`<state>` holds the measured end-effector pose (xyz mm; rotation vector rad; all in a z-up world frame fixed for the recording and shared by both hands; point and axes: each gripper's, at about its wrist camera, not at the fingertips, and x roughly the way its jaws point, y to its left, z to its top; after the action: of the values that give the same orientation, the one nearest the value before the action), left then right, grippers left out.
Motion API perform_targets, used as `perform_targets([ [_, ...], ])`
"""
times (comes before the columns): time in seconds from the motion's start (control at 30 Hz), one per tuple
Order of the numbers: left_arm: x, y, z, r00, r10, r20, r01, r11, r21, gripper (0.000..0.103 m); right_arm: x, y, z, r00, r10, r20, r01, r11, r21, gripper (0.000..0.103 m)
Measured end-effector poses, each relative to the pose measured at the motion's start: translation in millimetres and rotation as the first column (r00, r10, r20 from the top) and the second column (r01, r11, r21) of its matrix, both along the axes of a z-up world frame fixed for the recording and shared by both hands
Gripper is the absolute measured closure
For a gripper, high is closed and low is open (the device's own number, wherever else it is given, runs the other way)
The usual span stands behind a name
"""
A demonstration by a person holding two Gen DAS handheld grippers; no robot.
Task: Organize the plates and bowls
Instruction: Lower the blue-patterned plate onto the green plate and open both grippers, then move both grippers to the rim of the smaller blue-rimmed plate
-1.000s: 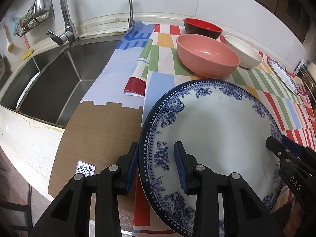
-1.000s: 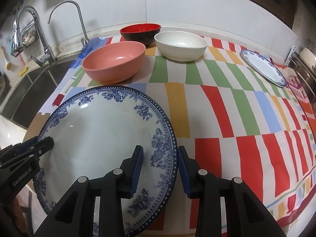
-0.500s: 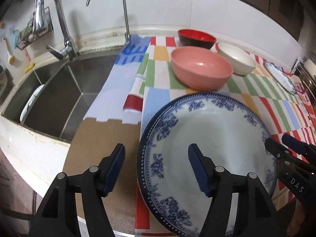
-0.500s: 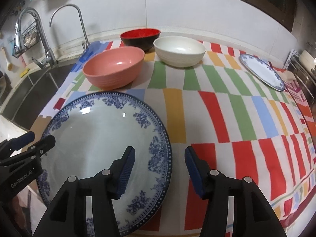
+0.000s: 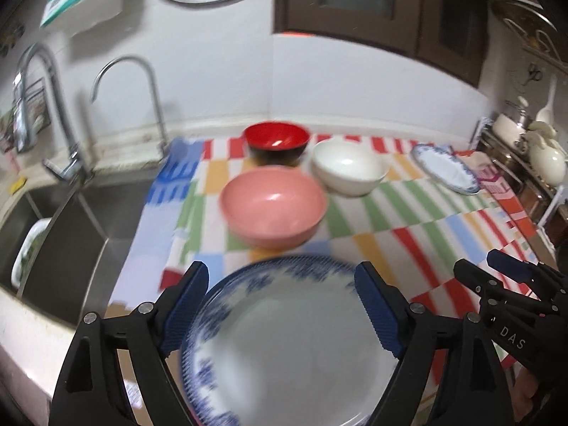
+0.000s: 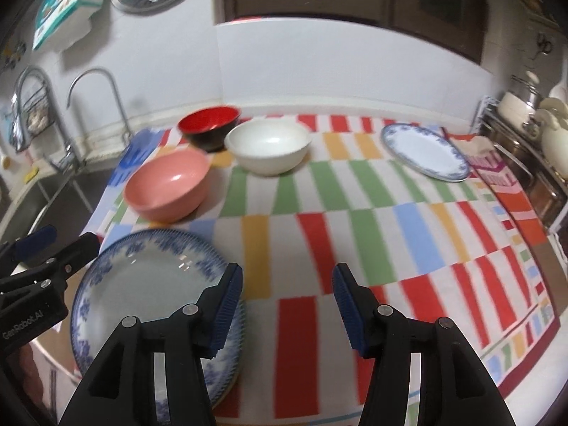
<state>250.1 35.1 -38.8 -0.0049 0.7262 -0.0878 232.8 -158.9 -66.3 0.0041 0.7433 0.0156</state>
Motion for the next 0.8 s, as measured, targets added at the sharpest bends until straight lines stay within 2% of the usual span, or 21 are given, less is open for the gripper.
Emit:
perform_targets([
  [0.13,13,-29,13,0.997,-0.048,0.052,0.048,0.999,0.001,0.018,7,-32,14,0.998,-0.048,0.033,0.048,0.999,0.006,0.043],
  [0.5,55,-118,45,0.984,-0.104,0.143,0.102,0.995,0.018,0.018,42,-120,45,0.985,-0.119,0.128,0.122,0.992,-0.018,0.041],
  [0.8,105,-187,53,0.982,-0.146,0.119,0.146,0.989,0.007,0.018,81,-184,58,0.970,-0.166,0.176,0.173,0.984,-0.028,0.041],
])
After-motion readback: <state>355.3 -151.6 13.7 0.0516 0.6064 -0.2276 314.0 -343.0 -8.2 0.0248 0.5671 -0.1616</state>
